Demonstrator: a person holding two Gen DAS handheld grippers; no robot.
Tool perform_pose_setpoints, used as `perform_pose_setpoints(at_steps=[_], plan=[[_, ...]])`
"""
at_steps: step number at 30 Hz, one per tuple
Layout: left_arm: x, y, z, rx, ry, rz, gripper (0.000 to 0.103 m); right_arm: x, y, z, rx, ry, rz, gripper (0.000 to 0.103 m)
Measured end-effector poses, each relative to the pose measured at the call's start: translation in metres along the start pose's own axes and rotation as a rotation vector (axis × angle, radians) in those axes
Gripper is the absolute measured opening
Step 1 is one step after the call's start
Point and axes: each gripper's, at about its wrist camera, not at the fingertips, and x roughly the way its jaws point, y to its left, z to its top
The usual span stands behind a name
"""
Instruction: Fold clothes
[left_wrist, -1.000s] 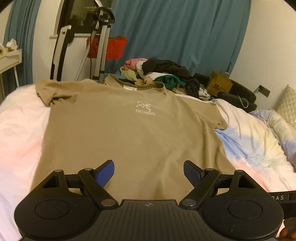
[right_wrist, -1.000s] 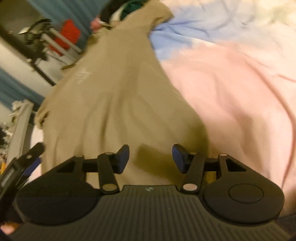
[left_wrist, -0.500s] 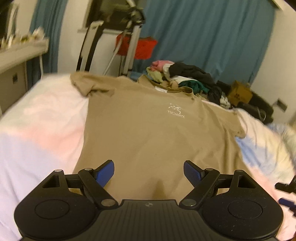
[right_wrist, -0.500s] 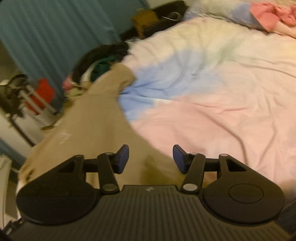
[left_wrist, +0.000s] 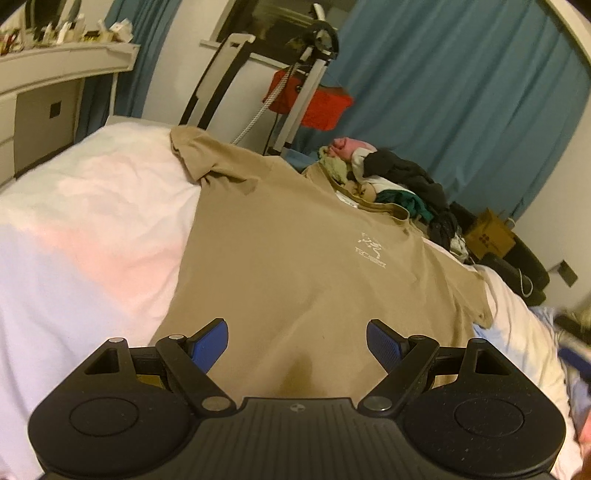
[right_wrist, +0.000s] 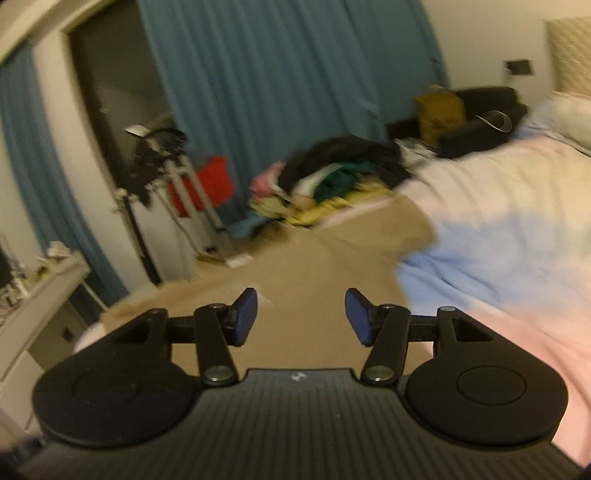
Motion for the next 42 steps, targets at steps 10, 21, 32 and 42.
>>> perform_pose_setpoints(at_steps=[10, 21, 32, 42], plan=[[0.084, 0.050, 0.045, -0.233, -0.020, 0.075, 0.072, 0.088, -0.006, -0.075, -0.082, 0.112, 0.106, 0.060], [0.199, 0.122, 0.132, -0.428, -0.273, 0.169, 0.038, 0.140, -0.028, -0.093, -0.017, 0.176, 0.119, 0.060], [0.169, 0.163, 0.235, -0.361, -0.201, 0.212, 0.001, 0.151, -0.027, -0.098, 0.004, 0.185, 0.106, 0.060], [0.152, 0.190, 0.223, -0.377, -0.162, 0.189, 0.026, 0.148, -0.030, -0.096, 0.014, 0.188, 0.092, 0.058]])
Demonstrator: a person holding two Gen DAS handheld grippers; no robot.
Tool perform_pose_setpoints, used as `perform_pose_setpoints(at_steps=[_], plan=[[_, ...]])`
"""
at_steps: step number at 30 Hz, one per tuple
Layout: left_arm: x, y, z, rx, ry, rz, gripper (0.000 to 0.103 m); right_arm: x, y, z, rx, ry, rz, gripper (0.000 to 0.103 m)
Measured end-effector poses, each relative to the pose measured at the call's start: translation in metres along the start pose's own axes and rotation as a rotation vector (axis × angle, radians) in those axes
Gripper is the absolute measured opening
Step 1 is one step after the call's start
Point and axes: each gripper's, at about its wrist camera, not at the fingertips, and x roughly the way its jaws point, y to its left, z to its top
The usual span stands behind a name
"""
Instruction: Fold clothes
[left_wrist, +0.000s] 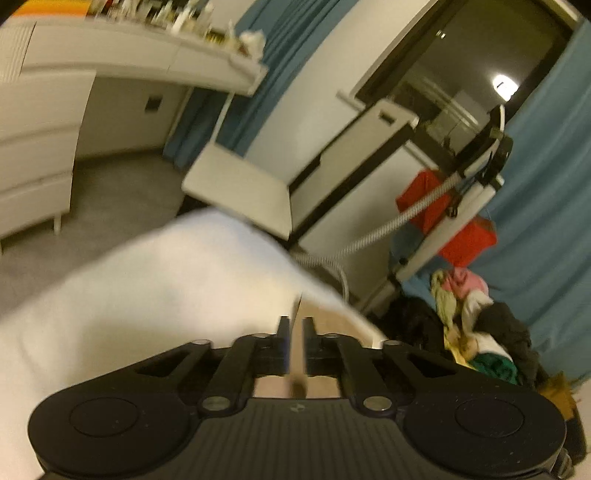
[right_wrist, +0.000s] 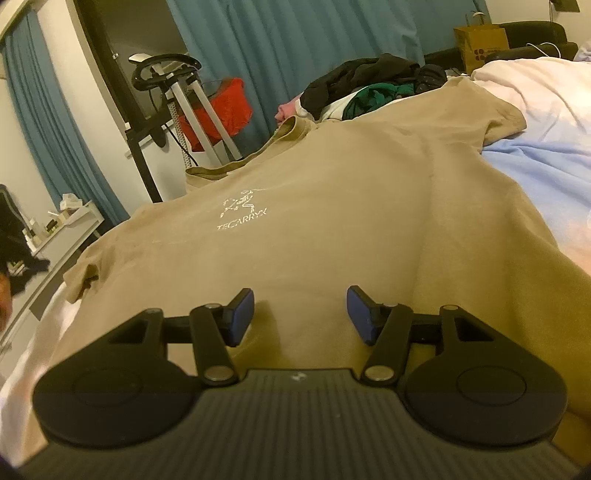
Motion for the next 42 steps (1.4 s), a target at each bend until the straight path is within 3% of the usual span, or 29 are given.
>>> perform_pose_setpoints(at_steps=[1, 2, 3, 8, 11, 13, 14, 15, 16, 17, 22, 26, 29, 31, 32, 33, 39, 42], plan=[[-0.004, 0.005, -0.010, -0.021, 0.020, -0.018, 0.036, 0.000, 0.000, 0.000, 0.001, 0.001, 0.000, 0.058], [-0.007, 0.009, -0.022, -0.050, 0.045, -0.044, 0.056, 0.000, 0.000, 0.000, 0.003, 0.002, 0.000, 0.058], [-0.009, 0.013, -0.035, -0.081, 0.073, -0.071, 0.069, -0.001, 0.000, 0.001, 0.004, 0.002, 0.000, 0.058], [0.010, 0.009, -0.078, -0.181, 0.176, -0.158, 0.072, 0.000, 0.000, 0.000, 0.006, 0.005, 0.002, 0.058], [0.033, 0.001, -0.082, -0.206, 0.127, -0.115, 0.072, 0.000, -0.001, 0.001, 0.008, 0.007, 0.004, 0.058], [0.047, -0.001, -0.082, -0.247, 0.070, -0.092, 0.067, 0.000, -0.001, 0.000, 0.009, 0.006, 0.005, 0.058], [0.051, -0.004, -0.080, -0.251, 0.044, -0.072, 0.049, 0.000, -0.002, 0.000, 0.009, 0.006, 0.005, 0.058], [0.055, -0.007, -0.076, -0.238, 0.029, -0.050, 0.022, 0.000, -0.002, 0.000, 0.011, 0.006, 0.006, 0.058], [0.058, -0.009, -0.072, -0.219, 0.026, -0.031, 0.011, 0.000, -0.002, 0.000, 0.013, 0.006, 0.007, 0.058], [0.059, -0.011, -0.069, -0.193, 0.018, -0.017, 0.007, 0.001, -0.002, 0.000, 0.015, 0.006, 0.008, 0.058], [0.048, -0.025, -0.045, 0.004, -0.074, 0.073, 0.006, 0.003, -0.004, 0.001, 0.027, 0.005, 0.017, 0.058], [0.058, -0.028, -0.045, 0.139, -0.067, 0.150, 0.006, 0.003, -0.004, 0.001, 0.026, 0.003, 0.020, 0.058], [0.057, -0.030, -0.049, 0.202, -0.074, 0.120, 0.017, 0.003, -0.002, 0.002, 0.020, -0.002, 0.016, 0.059], [0.048, -0.036, -0.051, 0.251, -0.072, 0.123, 0.039, 0.003, -0.001, 0.003, 0.010, -0.006, 0.011, 0.060], [0.044, -0.042, -0.053, 0.273, -0.066, 0.123, 0.056, 0.003, 0.000, 0.003, 0.004, -0.007, 0.009, 0.060], [0.039, -0.049, -0.054, 0.295, -0.060, 0.121, 0.061, 0.003, 0.001, 0.003, -0.001, -0.008, 0.008, 0.060], [-0.049, -0.082, -0.088, 0.447, -0.068, 0.042, 0.080, -0.005, 0.007, 0.005, -0.047, -0.034, 0.007, 0.060], [-0.099, -0.096, -0.119, 0.491, -0.058, 0.001, 0.082, -0.014, 0.010, 0.010, -0.065, -0.062, 0.010, 0.060]])
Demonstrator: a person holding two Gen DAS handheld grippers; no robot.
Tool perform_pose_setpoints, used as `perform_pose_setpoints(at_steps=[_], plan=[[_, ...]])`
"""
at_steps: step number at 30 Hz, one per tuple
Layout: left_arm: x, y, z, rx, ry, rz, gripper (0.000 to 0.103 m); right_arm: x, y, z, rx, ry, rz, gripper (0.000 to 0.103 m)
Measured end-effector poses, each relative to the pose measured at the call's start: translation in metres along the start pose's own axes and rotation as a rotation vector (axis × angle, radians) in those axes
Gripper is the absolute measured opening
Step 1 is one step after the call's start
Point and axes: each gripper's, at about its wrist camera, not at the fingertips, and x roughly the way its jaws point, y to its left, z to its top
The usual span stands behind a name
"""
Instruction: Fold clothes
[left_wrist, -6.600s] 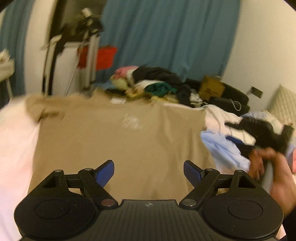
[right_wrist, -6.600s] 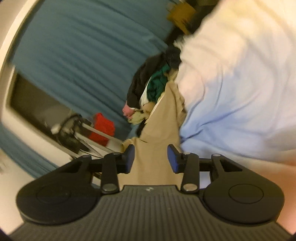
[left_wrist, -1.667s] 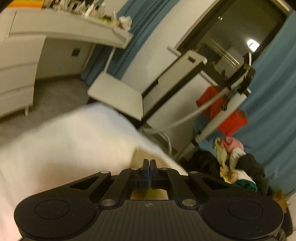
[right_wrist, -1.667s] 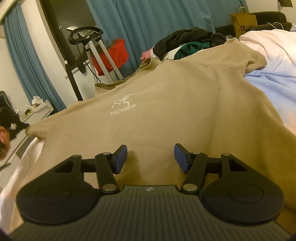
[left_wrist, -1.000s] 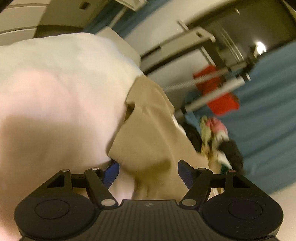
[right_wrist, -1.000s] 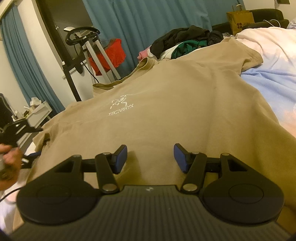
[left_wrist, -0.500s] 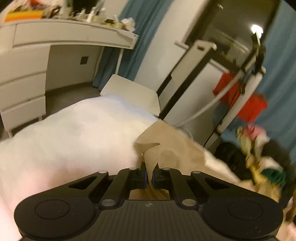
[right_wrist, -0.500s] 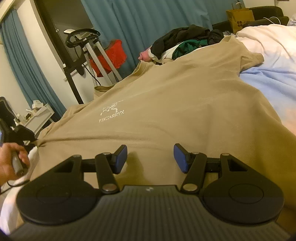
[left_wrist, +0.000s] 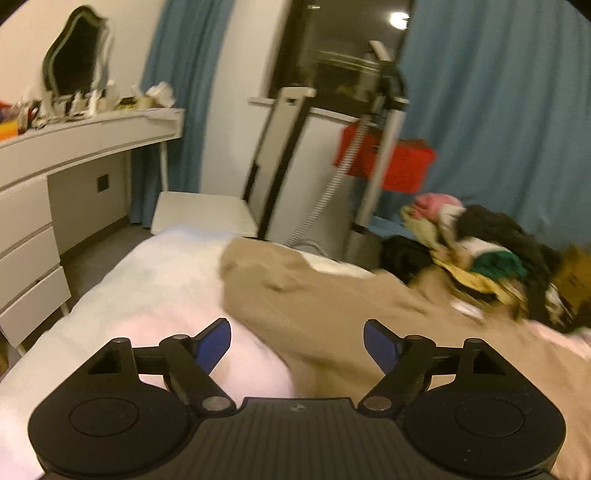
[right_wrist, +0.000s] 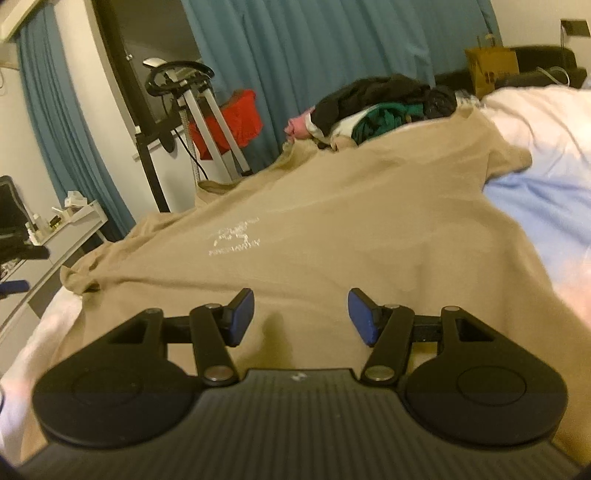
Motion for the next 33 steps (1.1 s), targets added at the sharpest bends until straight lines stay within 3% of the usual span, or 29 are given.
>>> perform_pose_setpoints(at_steps=[7, 10, 15, 16, 17, 18, 21, 25, 29, 33], plan=[[-0.094, -0.059, -0.066, 0.066, 0.006, -0.139, 0.092, -0.041, -0.010, 0.025, 0.081, -0.091, 0.019, 0.060], [-0.115, -0.079, -0.092, 0.118, 0.025, -0.198, 0.093, -0.064, -0.022, 0.037, 0.146, -0.142, 0.025, 0.060], [-0.139, -0.098, -0.121, 0.205, -0.001, -0.234, 0.097, -0.085, -0.065, 0.066, 0.311, -0.200, 0.085, 0.061], [-0.140, -0.100, -0.124, 0.211, 0.005, -0.237, 0.097, -0.083, -0.077, 0.075, 0.356, -0.200, 0.108, 0.075], [-0.140, -0.101, -0.126, 0.210, 0.014, -0.243, 0.097, -0.078, -0.092, 0.081, 0.403, -0.202, 0.123, 0.093], [-0.138, -0.101, -0.128, 0.206, 0.024, -0.248, 0.097, -0.070, -0.108, 0.086, 0.453, -0.204, 0.129, 0.097], [-0.128, -0.100, -0.132, 0.197, 0.049, -0.250, 0.097, -0.038, -0.159, 0.093, 0.629, -0.178, 0.144, 0.095], [-0.111, -0.099, -0.136, 0.195, 0.084, -0.249, 0.097, 0.009, -0.222, 0.086, 0.824, -0.165, 0.103, 0.096], [-0.092, -0.100, -0.143, 0.204, 0.120, -0.237, 0.097, 0.058, -0.254, 0.083, 0.840, -0.135, 0.143, 0.096], [-0.073, -0.103, -0.143, 0.181, 0.163, -0.249, 0.097, 0.093, -0.262, 0.082, 0.755, -0.114, 0.196, 0.095]])
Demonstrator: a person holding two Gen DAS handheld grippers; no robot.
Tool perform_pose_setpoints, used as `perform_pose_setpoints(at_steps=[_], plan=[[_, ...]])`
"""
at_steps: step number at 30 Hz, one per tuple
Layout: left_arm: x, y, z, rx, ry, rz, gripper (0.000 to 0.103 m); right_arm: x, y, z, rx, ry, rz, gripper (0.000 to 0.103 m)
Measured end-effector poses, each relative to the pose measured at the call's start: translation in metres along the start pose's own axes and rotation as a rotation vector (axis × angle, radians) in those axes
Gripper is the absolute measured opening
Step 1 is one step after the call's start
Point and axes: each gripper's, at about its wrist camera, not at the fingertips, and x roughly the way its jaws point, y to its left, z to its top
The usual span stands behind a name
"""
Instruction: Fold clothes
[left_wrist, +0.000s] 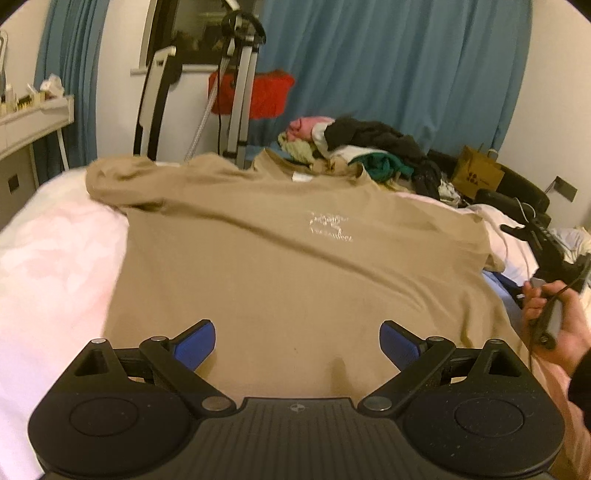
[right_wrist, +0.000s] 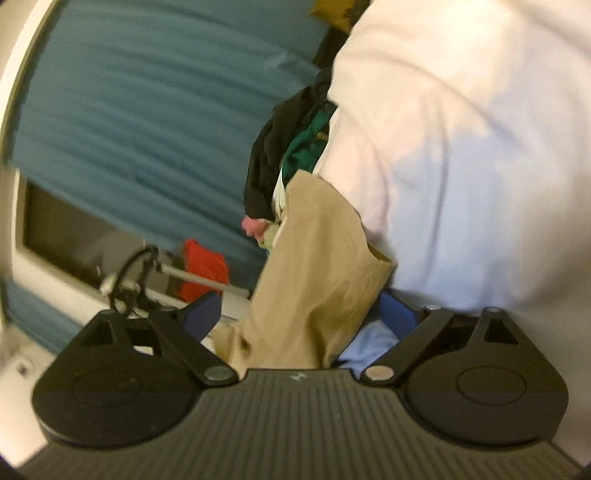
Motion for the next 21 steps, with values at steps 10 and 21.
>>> perform_pose_setpoints(at_steps=[10, 21], plan=[[0.025, -0.001, 0.007, -0.047, 0.031, -0.049, 0.097, 0.044, 0.007, 0.003, -0.094, -0.015, 0.106, 0.096], [0.045, -0.001, 0.022, -0.089, 0.020, -0.053, 0.097, 0.093, 0.052, 0.004, -0.288, -0.080, -0.184, 0.071]])
